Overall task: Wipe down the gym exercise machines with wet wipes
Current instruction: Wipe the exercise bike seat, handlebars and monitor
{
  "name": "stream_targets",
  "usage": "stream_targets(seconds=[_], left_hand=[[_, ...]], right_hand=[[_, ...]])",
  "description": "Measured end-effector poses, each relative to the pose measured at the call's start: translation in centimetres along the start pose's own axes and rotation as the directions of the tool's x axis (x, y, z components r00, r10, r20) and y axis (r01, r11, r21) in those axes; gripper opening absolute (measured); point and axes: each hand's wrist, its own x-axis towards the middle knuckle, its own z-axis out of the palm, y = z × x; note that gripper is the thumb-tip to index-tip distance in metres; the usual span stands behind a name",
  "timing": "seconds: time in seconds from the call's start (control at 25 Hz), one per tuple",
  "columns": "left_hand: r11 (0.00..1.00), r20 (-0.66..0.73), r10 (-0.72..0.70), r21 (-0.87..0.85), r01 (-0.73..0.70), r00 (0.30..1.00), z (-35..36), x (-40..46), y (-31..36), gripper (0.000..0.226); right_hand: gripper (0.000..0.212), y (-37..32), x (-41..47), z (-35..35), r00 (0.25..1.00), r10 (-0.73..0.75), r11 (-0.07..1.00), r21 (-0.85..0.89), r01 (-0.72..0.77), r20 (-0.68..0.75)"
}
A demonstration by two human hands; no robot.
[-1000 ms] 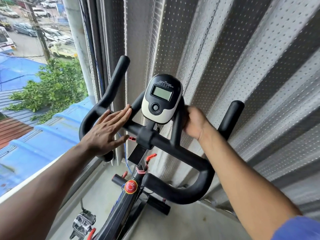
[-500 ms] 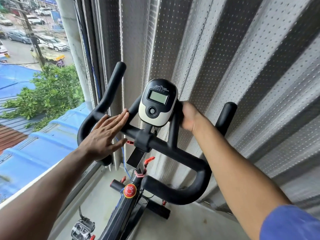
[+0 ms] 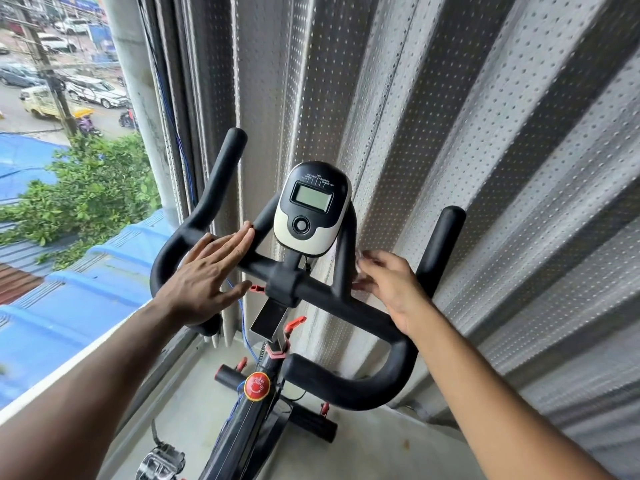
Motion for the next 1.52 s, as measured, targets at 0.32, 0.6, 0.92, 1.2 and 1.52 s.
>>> stream_targets(seconds=[0.32,0.6,0.92,1.2,1.52], left_hand=[[1.0,0.018,0.001,0.002,-0.001,1.0,0.1,0.0,-0.2,0.088],[1.0,0.017,0.004,-0.004,-0.004,1.0,-0.2,0.0,-0.1,0.088],[0.986,-0.069,-0.17,-0.015,0.169,0.983,0.3,-1.8,0.7,0.084],[0.877,0.022,-0.479,0.053,0.477,0.878,0.6,-2.8,-0.5,0.096],[0.856,-0.029,-0.512,0.06,0.513,0.858,1.0,-3.0,-1.2,0.089]], right_hand=[[0.007,0.8,-1.9,2.0,0.858,-0.477,0.822,-0.443,0.358,-0.19],[0.007,-7.7,4.5,2.1,0.729,-0.681,0.581,-0.657,0.481,-0.068],[0.011,0.2,-2.3,-0.4,0.77,-0.638,0.571,-0.651,0.501,0.033],[0.016,-10.5,0.2,3.4,0.425,-0.828,0.009,-0.749,0.662,0.366],[0.015,-19.2,8.3,15.4,0.8,-0.032,-0.387,-0.746,0.542,0.599]])
